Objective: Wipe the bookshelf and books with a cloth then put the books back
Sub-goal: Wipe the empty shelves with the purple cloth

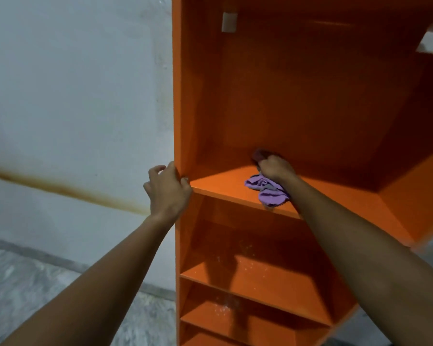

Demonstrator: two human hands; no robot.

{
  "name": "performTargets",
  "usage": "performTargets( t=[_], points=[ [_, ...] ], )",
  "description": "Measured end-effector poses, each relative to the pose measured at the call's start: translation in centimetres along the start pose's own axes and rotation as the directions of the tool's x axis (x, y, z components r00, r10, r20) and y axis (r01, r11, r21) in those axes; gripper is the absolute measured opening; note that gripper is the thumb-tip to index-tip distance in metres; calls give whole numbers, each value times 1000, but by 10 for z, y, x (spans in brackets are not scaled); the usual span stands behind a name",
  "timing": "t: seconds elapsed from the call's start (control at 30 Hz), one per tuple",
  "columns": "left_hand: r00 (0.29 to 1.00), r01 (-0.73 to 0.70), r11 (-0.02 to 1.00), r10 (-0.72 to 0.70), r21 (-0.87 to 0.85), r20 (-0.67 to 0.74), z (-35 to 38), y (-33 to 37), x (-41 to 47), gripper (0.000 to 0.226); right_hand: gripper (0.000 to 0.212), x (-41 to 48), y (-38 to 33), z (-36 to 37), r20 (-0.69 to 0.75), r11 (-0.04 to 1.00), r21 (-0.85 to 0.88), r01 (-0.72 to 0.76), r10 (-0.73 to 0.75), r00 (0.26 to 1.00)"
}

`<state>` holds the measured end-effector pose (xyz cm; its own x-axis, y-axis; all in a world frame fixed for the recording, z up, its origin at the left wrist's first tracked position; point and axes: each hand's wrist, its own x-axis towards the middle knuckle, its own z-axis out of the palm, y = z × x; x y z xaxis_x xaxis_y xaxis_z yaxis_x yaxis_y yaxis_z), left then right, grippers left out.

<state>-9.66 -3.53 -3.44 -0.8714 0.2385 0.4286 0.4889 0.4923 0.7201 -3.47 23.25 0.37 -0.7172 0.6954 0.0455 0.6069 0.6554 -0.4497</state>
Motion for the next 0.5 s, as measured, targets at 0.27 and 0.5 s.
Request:
performTargets(
  t=[0.27,0.5],
  points=[
    [993,-36,983,56,-181,105,2,-31,10,37,38,50,-92,44,133,937,23,350,-350,927],
    [987,-39,977,71,-208,148,2,-39,15,36,39,62,-111,70,90,940,-51,338,-333,939]
  ],
)
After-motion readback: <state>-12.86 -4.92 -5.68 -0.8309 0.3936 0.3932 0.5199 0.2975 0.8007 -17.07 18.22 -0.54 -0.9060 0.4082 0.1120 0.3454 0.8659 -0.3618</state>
